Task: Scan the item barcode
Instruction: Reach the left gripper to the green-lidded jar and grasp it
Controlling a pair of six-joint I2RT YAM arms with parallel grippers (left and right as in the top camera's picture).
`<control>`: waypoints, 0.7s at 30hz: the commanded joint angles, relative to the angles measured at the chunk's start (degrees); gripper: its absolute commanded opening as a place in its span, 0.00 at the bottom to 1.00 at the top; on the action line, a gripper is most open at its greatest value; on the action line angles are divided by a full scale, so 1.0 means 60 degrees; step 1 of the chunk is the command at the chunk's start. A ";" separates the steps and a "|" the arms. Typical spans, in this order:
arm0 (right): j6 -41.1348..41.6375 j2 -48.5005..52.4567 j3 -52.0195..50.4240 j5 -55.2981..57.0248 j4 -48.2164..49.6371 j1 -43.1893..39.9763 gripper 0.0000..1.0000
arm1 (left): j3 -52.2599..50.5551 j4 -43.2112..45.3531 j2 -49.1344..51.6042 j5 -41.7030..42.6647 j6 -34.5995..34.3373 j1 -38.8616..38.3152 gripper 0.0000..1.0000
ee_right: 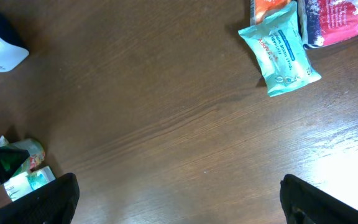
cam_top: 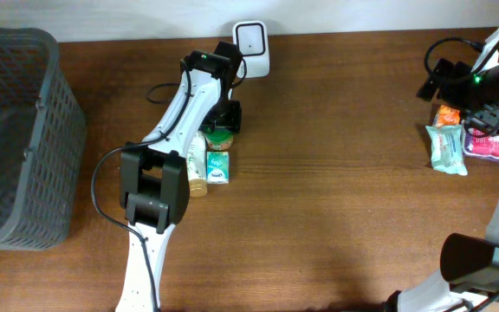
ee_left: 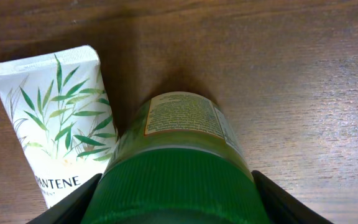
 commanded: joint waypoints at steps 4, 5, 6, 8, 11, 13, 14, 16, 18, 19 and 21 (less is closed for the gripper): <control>0.0011 -0.0080 0.0000 -0.0120 -0.0007 0.0069 0.99 | 0.0211 -0.0477 0.0069 0.1191 0.0033 -0.0007 0.60; 0.0011 -0.0084 0.0004 -0.0120 -0.0007 0.0069 0.99 | 0.0590 -0.0579 0.0069 0.2273 -0.0157 -0.0007 0.60; 0.0011 -0.0084 0.0004 -0.0120 -0.0007 0.0069 0.99 | 0.0790 -0.0579 0.0069 0.2969 -0.0441 -0.0011 0.60; 0.0011 -0.0084 0.0004 -0.0120 -0.0007 0.0069 0.99 | 0.0987 -0.0390 0.0069 0.4156 -0.1450 -0.0011 0.53; 0.0011 -0.0080 0.0004 -0.0120 -0.0007 0.0069 0.99 | 0.0984 -0.0324 0.0069 0.4193 -0.3311 -0.0106 0.52; 0.0011 -0.0080 0.0000 -0.0120 -0.0007 0.0069 0.99 | 0.0984 -0.0317 0.0069 0.4186 -0.4160 -0.0419 0.56; 0.0011 -0.0084 0.0004 -0.0120 -0.0007 0.0069 0.99 | 0.0984 -0.0197 0.0069 0.4178 -0.4339 -0.0659 0.80; 0.0011 -0.0084 0.0004 -0.0120 -0.0007 0.0069 0.99 | 0.0984 0.0229 0.0087 0.3297 -0.5559 -0.1381 0.88; 0.0011 -0.0084 0.0000 -0.0120 -0.0007 0.0069 0.99 | 0.0984 0.0455 0.0087 0.2433 -0.6499 -0.1931 0.88; 0.0011 -0.0080 0.0004 -0.0120 -0.0007 0.0069 0.99 | 0.0984 0.0707 0.0087 0.1905 -0.6685 -0.2299 0.99; 0.0011 -0.0084 0.0000 -0.0120 -0.0007 0.0069 0.99 | 0.1035 0.0707 0.0084 0.0987 -0.6568 -0.2463 0.99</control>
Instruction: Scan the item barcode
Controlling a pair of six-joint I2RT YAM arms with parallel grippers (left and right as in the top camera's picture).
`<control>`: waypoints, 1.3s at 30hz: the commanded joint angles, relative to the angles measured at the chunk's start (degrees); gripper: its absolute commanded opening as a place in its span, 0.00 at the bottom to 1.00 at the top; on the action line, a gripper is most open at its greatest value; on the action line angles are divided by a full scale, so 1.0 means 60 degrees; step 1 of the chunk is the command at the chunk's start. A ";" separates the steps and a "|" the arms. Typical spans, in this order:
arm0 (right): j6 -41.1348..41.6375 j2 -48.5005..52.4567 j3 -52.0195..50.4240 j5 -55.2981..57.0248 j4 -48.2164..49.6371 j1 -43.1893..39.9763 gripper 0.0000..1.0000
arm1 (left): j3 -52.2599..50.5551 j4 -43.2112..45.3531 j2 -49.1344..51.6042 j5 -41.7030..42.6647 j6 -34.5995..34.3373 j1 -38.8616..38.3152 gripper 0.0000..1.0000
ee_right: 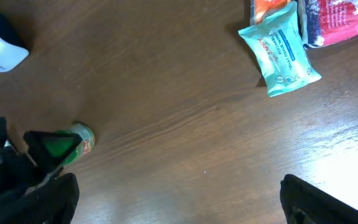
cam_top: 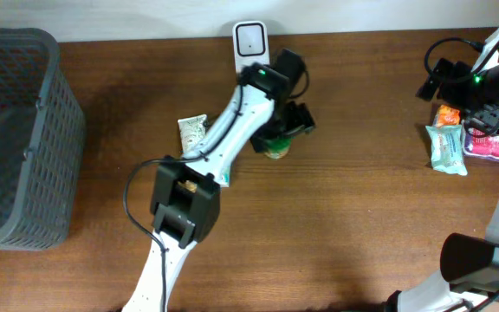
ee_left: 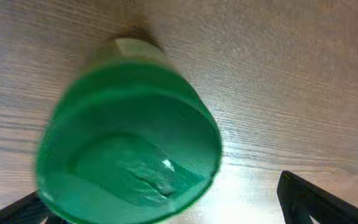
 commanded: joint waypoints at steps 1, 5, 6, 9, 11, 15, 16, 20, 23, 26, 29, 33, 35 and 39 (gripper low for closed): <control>0.0011 -0.0080 0.0004 -0.0120 -0.0004 0.0069 0.99 | 0.0430 -0.0102 0.0073 -0.1348 0.0040 -0.0091 0.99; 0.0011 -0.0080 0.0004 -0.0120 -0.0004 0.0069 0.99 | 0.2962 -0.1366 -0.0015 -0.1370 0.3767 0.0583 0.96; 0.0011 -0.0084 0.0004 -0.0120 -0.0004 0.0069 0.99 | 0.3344 -0.1439 -0.0015 -0.1384 0.4940 0.0750 0.99; 0.0011 -0.0080 0.0000 -0.0120 -0.0004 0.0069 0.98 | 0.3333 -0.1632 0.0084 -0.1381 0.6721 0.1417 0.99; 0.0011 -0.0080 0.0004 -0.0120 -0.0004 0.0069 0.99 | 0.3333 -0.1523 0.0182 -0.0685 0.8717 0.1683 0.99; 0.0011 -0.0084 0.0000 -0.0120 -0.0004 0.0069 0.99 | 0.3330 -0.2087 0.0729 0.1632 1.3154 0.1348 0.99; 0.0011 -0.0080 0.0004 -0.0120 -0.0004 0.0069 0.99 | 0.3330 -0.2208 0.0882 0.1628 1.3602 0.1209 0.99; 0.0011 -0.0084 0.0000 -0.0120 -0.0004 0.0069 0.99 | 0.3330 -0.2047 0.1483 0.0171 1.4659 0.0397 0.99; 0.0011 -0.0080 0.0004 -0.0120 -0.0004 0.0069 0.99 | 0.3326 -0.1916 0.1960 -0.0554 1.4659 0.0240 0.99; 0.0011 -0.0084 0.0004 -0.0120 -0.0004 0.0069 0.99 | 0.3326 -0.1905 0.2295 -0.1785 1.4644 0.0229 0.99; 0.0011 -0.0084 0.0004 -0.0120 -0.0004 0.0069 0.99 | 0.3326 -0.1880 0.2302 -0.1708 1.4582 0.0229 0.85; 0.0011 -0.0084 0.0004 -0.0120 -0.0004 0.0069 0.99 | 0.3330 -0.1938 0.2302 -0.1450 1.3777 0.0229 0.72; 0.0011 -0.0084 0.0004 -0.0120 -0.0004 0.0069 0.99 | 0.3330 -0.1956 0.2299 -0.1450 1.2590 0.0229 0.60; 0.0011 -0.0080 0.0004 -0.0120 -0.0004 0.0069 0.99 | 0.3330 -0.1945 0.2299 -0.0790 0.9125 0.0240 0.54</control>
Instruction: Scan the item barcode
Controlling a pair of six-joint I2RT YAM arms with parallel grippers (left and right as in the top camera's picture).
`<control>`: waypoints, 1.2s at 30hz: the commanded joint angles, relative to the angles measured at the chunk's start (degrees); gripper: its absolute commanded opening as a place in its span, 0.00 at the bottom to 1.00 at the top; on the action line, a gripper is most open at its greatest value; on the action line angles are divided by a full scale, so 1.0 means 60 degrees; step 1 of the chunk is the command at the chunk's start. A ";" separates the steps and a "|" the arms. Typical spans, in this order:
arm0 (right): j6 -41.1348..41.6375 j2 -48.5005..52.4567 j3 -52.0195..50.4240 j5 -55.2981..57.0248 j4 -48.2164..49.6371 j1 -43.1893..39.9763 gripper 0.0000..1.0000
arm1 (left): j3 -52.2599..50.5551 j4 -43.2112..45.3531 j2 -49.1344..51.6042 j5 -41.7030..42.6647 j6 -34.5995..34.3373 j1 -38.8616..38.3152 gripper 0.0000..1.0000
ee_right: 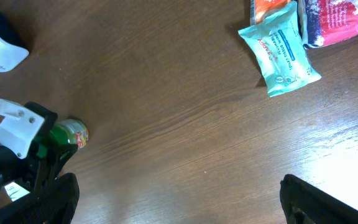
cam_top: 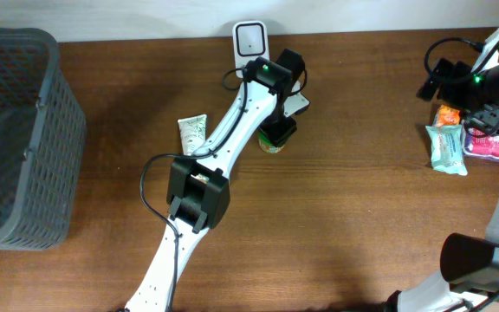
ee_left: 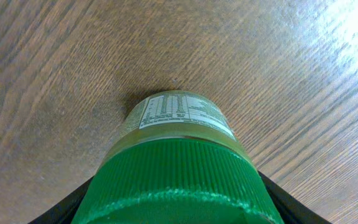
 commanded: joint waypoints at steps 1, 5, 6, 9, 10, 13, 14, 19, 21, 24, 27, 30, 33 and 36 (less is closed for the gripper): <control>0.0018 -0.0080 0.0004 -0.0120 -0.0004 0.0069 0.99 | 0.0095 0.0025 0.0073 0.0692 -0.3912 0.0047 0.52; 0.0018 -0.0080 0.0004 -0.0120 -0.0004 0.0069 0.99 | 0.0095 0.0372 0.0073 0.1963 -0.9286 0.0382 0.43; 0.0018 -0.0084 0.0004 -0.0120 -0.0004 0.0069 0.99 | 0.0095 0.0430 0.0073 0.2244 -0.9803 0.0441 0.43; 0.0018 -0.0084 0.0004 -0.0120 -0.0004 0.0069 0.99 | 0.0095 0.0663 0.0073 0.2335 -1.1016 0.0514 0.61; 0.0018 -0.0080 0.0004 -0.0120 -0.0004 0.0069 0.99 | 0.0095 0.0758 0.0073 0.2335 -1.1012 0.0510 0.64; 0.0018 -0.0080 0.0004 -0.0120 -0.0004 0.0069 0.99 | 0.0098 0.0889 0.0073 0.2390 -1.1009 0.0499 0.88; 0.0018 -0.0084 0.0004 -0.0120 -0.0004 0.0069 0.99 | 0.0153 0.0885 0.0066 0.2404 -1.1005 0.0503 0.94; 0.0018 -0.0084 0.0004 -0.0120 -0.0004 0.0069 0.99 | 0.1993 0.0568 -0.0087 0.1796 -1.0604 0.0503 0.99; 0.0018 -0.0084 0.0000 -0.0120 -0.0004 0.0069 0.99 | 0.4200 -0.0474 -0.0277 0.0867 -0.9992 0.0623 0.99; 0.0018 -0.0084 0.0004 -0.0120 -0.0004 0.0069 0.99 | 0.4743 -0.1832 -0.1410 -0.0645 -0.9959 0.1231 0.99; 0.0018 -0.0084 0.0000 -0.0120 -0.0004 0.0069 0.99 | 0.4736 -0.2233 -0.2160 -0.1570 -0.7606 0.2189 0.99; 0.0018 -0.0080 0.0004 -0.0120 -0.0004 0.0069 0.99 | 0.4641 -0.2233 -0.2266 -0.1581 -0.5665 0.3151 0.99; 0.0018 -0.0084 0.0000 -0.0120 -0.0004 0.0069 0.99 | 0.4288 -0.2233 -0.2266 -0.1668 -0.5424 0.4240 0.99; 0.0018 -0.0084 0.0004 -0.0120 -0.0004 0.0069 0.99 | 0.4171 -0.2233 -0.2266 -0.1650 -0.5424 0.4900 0.99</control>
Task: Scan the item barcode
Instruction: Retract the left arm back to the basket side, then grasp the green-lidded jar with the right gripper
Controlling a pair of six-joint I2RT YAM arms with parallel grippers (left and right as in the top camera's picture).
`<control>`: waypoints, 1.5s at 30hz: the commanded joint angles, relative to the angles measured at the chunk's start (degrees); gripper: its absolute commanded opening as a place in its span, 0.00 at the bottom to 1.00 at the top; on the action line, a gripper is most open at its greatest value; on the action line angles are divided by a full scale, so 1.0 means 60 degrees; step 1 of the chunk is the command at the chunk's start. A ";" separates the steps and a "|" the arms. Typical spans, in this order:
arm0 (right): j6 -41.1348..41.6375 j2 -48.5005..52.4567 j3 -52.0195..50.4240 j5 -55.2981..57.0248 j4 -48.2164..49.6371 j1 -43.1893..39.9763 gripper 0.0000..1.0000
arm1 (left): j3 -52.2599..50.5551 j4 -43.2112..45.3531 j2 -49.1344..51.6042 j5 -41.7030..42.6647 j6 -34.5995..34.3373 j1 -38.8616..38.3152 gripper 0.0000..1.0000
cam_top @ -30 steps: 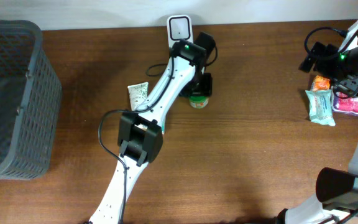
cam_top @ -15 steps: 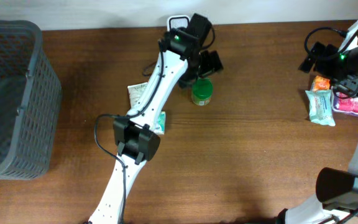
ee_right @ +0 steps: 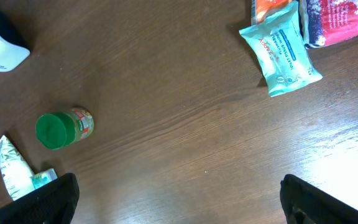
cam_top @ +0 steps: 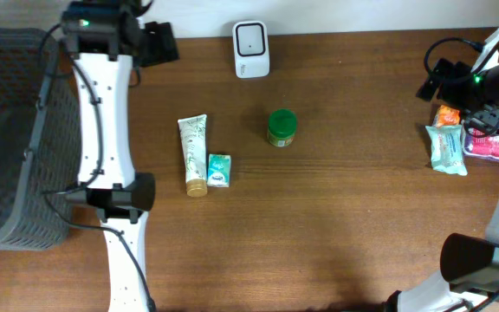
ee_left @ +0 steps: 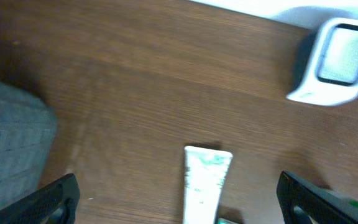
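A jar with a green lid (cam_top: pixel 281 127) stands upright and alone on the brown table, a little below and right of the white scanner (cam_top: pixel 251 38). The right wrist view shows the jar (ee_right: pixel 62 127) too, label to its right. My left gripper (cam_top: pixel 159 43) hangs open and empty at the table's back left, far from the jar. In its own view the left gripper (ee_left: pixel 178 202) looks down on the scanner (ee_left: pixel 334 61) and a white tube (ee_left: pixel 204 180). At the far right my right gripper (cam_top: pixel 437 80) is open, also seen wide apart as the right gripper (ee_right: pixel 179 199) above bare wood.
A white Pantene tube (cam_top: pixel 194 154) and a small green box (cam_top: pixel 219 169) lie left of the jar. A grey basket (cam_top: pixel 7 139) fills the left edge. A teal wipes pack (cam_top: pixel 448 149), an orange packet (cam_top: pixel 447 114) and a pink packet (cam_top: pixel 488 143) lie at the right edge.
My left gripper has let go of the jar and now hangs open at the back left near the basket. The jar stays upright below the scanner. The right arm has not moved.
My left gripper was shut on the jar beside the tube and box. Then it held the jar tilted further right, in front of the scanner. Then the jar stood upright there, still gripped. Now it stands free and the gripper is far to the left.
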 commanded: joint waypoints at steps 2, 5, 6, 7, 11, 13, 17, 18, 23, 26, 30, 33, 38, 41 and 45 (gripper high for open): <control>0.0007 -0.0080 0.0004 -0.0084 -0.0004 0.0069 0.99 | -0.0087 -0.0015 -0.0204 -0.0142 0.0280 0.0382 0.99; 0.0007 -0.0084 0.0004 -0.0084 -0.0004 0.0069 0.99 | -0.0087 -0.0011 -0.0204 -0.0142 0.0251 0.0361 0.99; 0.0007 -0.0084 0.0004 -0.0084 -0.0004 0.0069 0.99 | -0.0087 -0.0011 -0.0204 -0.0142 0.0251 0.0364 0.99; 0.0007 -0.0080 0.0000 -0.0084 -0.0004 0.0069 0.99 | -0.0087 -0.0011 -0.0204 -0.0142 0.0251 0.0364 0.99; 0.0047 -0.0084 0.0004 -0.0091 0.0044 0.0069 0.99 | -0.0087 -0.0011 -0.0204 -0.0142 0.0251 0.0364 0.99; 0.0113 -0.0084 0.0004 -0.0124 0.0091 0.0069 0.99 | -0.0087 -0.0011 -0.0204 -0.0142 0.0251 0.0364 0.99; -0.0554 -0.0055 -0.0066 -0.2718 -0.0124 0.0430 0.99 | -0.0087 -0.0011 -0.0204 -0.0142 0.0251 0.0364 0.99; -0.0681 -0.0036 -0.0106 -0.2532 -0.0098 0.0820 0.99 | -0.0087 -0.0011 -0.0204 -0.0146 0.0251 0.0364 0.99; -0.0379 0.1297 -0.0149 -0.0572 0.1126 0.4364 0.99 | -0.0087 -0.0011 -0.0204 -0.0142 0.0251 0.0364 0.99; 0.0113 0.2371 -0.0149 -0.0572 0.1836 0.5340 0.99 | -0.0087 -0.0011 -0.0204 -0.0142 0.0251 0.0364 0.99; 0.0692 0.3650 -0.0149 -0.0656 0.2688 0.5785 0.99 | -0.0087 -0.0011 -0.0204 -0.0146 0.0251 0.0364 0.99; 0.0688 0.3748 -0.0149 -0.0423 0.3570 0.5752 0.99 | -0.0087 -0.0011 -0.0204 -0.0142 0.0251 0.0364 0.99; 0.1424 0.4317 -0.0168 0.1563 0.4146 0.5792 0.99 | -0.0087 -0.0011 -0.0204 -0.0146 0.0251 0.0364 0.99; 0.1581 0.4492 -0.0168 0.1690 0.4269 0.5909 0.99 | -0.0087 -0.0011 -0.0204 -0.0146 0.0251 0.0364 0.99; 0.1588 0.4918 -0.0197 0.1690 0.4324 0.6331 0.99 | -0.0087 -0.0011 -0.0204 -0.0142 0.0251 0.0364 0.99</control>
